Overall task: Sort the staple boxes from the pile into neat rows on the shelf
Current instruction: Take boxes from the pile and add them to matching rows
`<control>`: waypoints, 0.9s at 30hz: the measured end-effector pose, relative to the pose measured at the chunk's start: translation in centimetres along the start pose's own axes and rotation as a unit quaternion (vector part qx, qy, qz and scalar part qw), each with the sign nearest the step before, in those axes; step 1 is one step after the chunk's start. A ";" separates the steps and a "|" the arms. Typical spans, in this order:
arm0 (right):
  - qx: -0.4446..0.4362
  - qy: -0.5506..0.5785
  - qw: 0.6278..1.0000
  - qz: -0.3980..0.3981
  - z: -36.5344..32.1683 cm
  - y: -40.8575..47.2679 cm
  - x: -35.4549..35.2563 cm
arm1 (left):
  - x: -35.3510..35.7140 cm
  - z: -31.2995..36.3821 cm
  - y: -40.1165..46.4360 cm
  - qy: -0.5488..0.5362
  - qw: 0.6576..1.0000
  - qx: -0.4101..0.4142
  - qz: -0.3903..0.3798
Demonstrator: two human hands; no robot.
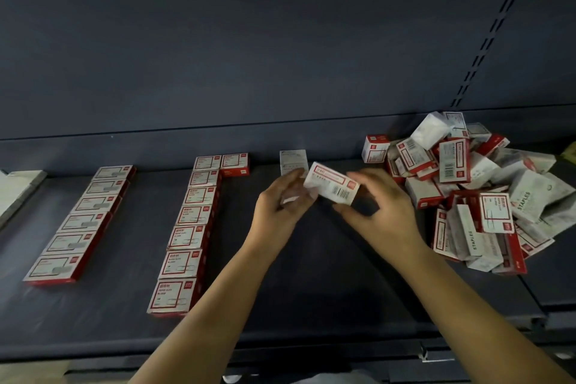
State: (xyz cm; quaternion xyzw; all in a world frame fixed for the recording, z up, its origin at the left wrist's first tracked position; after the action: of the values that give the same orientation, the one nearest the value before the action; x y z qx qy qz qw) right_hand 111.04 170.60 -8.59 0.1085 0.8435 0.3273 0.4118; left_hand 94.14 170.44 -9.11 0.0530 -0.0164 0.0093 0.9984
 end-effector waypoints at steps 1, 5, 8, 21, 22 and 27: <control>-0.011 0.002 1.000 -0.011 -0.5 -0.3 -0.1 | 0.1 0.0 -0.4 -0.049 0.998 -0.031 -0.005; -0.037 0.010 0.999 -0.032 -1.5 -0.9 -0.1 | 0.0 0.2 -1.7 -0.141 0.987 -0.082 -0.008; -0.046 0.037 0.998 -0.020 -1.9 -1.0 0.0 | -0.5 0.3 -2.1 -0.183 0.979 -0.093 0.013; 0.076 0.211 0.972 -0.077 -8.1 -2.1 2.9 | -1.5 0.7 -4.3 -0.060 0.981 0.058 0.177; 0.096 0.229 0.965 -0.083 -8.5 -2.1 3.0 | -1.5 0.8 -4.4 -0.037 0.980 0.077 0.177; 0.203 0.361 0.909 -0.051 -8.8 -1.7 3.5 | -2.1 1.1 -4.8 0.131 0.960 0.216 0.120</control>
State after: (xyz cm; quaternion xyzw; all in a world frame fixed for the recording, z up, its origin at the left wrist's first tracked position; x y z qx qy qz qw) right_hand 102.18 166.84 -7.92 0.0207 0.9872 0.1442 0.0647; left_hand 92.13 165.56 -8.56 0.2635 0.1108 0.1397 0.9480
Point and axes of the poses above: each hand's wrist, its own y-axis towards the middle knuckle, its own x-axis out of the palm, z = x × y, the point moved 3 cm from there along y, towards the middle knuckle, and after that the axes turned 10 degrees about -y, right-handed, at the moved point
